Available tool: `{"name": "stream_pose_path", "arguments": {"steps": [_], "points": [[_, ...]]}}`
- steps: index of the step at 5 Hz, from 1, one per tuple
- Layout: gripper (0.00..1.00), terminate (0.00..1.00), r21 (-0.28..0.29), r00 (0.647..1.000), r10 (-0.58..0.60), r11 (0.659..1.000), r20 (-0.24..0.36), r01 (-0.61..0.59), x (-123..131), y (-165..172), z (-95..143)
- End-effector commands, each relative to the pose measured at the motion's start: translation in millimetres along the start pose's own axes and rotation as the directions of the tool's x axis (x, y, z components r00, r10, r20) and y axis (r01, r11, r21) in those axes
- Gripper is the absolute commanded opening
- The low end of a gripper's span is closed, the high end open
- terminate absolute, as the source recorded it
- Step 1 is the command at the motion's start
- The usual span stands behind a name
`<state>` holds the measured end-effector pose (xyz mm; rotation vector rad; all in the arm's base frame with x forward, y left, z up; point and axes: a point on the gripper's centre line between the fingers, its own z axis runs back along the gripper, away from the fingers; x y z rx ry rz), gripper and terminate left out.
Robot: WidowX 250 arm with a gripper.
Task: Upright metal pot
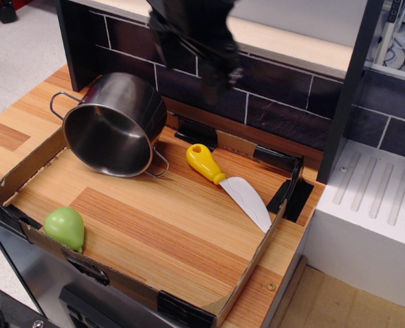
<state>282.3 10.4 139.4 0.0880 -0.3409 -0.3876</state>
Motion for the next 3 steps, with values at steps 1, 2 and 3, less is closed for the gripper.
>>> {"name": "stream_pose_path", "arguments": {"steps": [1,2,3], "points": [[1.00,0.00,0.129,0.942,-0.329,0.939,0.066,0.319,-37,25,15],[1.00,0.00,0.219,0.906,-0.418,0.891,0.061,0.397,-54,38,10],[1.00,0.00,0.271,0.896,-0.443,0.868,0.044,0.416,-66,50,3]]}}
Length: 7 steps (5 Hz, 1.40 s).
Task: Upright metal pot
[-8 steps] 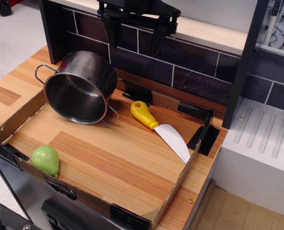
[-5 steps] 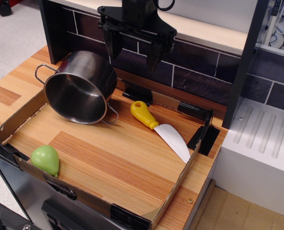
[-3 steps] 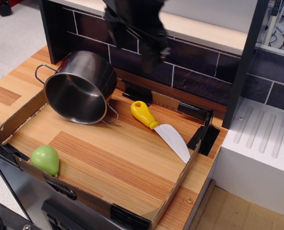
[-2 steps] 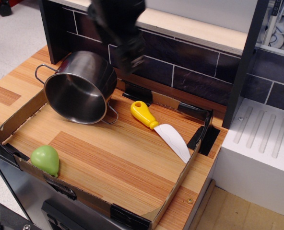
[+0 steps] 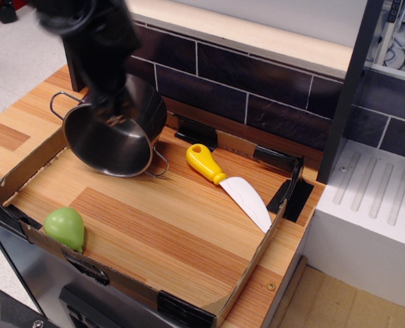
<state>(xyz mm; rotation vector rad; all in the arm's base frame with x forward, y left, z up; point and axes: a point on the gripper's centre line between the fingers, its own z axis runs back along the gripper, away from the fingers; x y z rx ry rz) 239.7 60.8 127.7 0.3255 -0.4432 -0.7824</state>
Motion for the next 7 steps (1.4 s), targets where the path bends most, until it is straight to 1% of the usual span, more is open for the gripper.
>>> {"name": "stream_pose_path", "arguments": {"steps": [1,2,3,4,5,6,7], "points": [[1.00,0.00,0.127,0.999,-0.041,0.991,-0.019,0.043,-26,19,-16],[1.00,0.00,0.164,1.000,-0.027,0.986,-0.013,0.029,-27,24,-27],[1.00,0.00,0.188,1.000,0.023,0.982,-0.009,-0.021,-29,28,-38],[1.00,0.00,0.204,0.998,0.066,0.977,-0.020,-0.060,-27,34,-46],[1.00,0.00,0.227,0.994,0.102,0.970,-0.038,-0.091,-32,35,-54],[1.00,0.00,0.232,0.990,0.128,0.967,-0.064,-0.110,-34,34,-60],[1.00,0.00,0.227,0.986,0.147,0.966,-0.077,-0.126,-31,33,-63]]}}
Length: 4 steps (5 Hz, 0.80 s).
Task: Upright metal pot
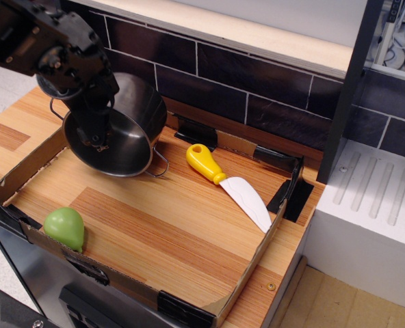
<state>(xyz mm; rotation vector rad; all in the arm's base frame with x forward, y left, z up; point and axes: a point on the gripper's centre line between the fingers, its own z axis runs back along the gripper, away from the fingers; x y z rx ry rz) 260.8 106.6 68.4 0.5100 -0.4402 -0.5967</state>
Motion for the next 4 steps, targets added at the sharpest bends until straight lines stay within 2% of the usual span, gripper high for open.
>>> {"name": "stream_pose_path", "arguments": {"steps": [1,3,4], "points": [[0.00,0.00,0.044,1.000,0.027,0.999,0.011,-0.028,9,16,1],[0.00,0.00,0.049,0.992,0.128,0.991,-0.017,-0.127,11,24,4],[0.00,0.00,0.033,0.981,0.175,0.984,-0.089,-0.173,12,29,4]]}}
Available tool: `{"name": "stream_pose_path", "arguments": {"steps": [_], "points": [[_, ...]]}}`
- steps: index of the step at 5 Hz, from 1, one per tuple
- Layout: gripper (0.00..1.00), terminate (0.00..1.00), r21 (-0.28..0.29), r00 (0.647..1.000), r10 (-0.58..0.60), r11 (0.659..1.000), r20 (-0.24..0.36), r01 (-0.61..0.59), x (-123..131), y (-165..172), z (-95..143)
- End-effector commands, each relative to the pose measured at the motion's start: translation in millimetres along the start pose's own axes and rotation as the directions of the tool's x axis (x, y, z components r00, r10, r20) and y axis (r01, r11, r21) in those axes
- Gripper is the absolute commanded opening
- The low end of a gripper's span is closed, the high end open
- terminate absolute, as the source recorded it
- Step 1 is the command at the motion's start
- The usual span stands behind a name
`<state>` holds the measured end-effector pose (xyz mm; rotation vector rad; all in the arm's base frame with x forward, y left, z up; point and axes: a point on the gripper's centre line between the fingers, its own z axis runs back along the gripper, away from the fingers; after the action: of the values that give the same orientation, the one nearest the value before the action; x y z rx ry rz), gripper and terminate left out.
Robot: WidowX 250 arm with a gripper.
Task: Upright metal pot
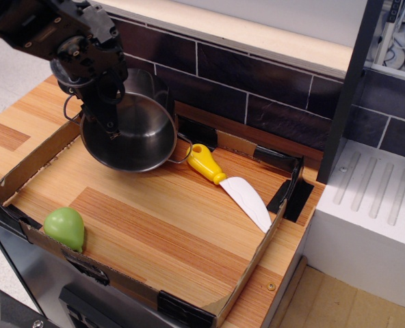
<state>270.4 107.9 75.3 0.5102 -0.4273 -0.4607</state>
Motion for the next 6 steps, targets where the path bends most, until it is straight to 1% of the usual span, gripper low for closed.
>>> {"name": "stream_pose_path", "arguments": {"steps": [1,2,3,4,5,6], "points": [[0.00,0.00,-0.063,0.980,0.088,0.993,-0.177,-0.100,9,28,4],[0.00,0.00,-0.192,0.950,0.064,0.973,-0.306,-0.127,5,30,-2],[0.00,0.00,-0.359,0.931,-0.008,0.924,-0.365,-0.133,-4,30,-7],[0.00,0.00,-0.511,0.911,-0.092,0.848,-0.402,-0.140,-10,28,-4],[0.00,0.00,-0.605,0.879,-0.157,0.778,-0.449,-0.171,-17,25,-3],[0.00,0.00,-0.606,0.873,-0.166,0.777,-0.458,-0.170,-21,19,-9]]}}
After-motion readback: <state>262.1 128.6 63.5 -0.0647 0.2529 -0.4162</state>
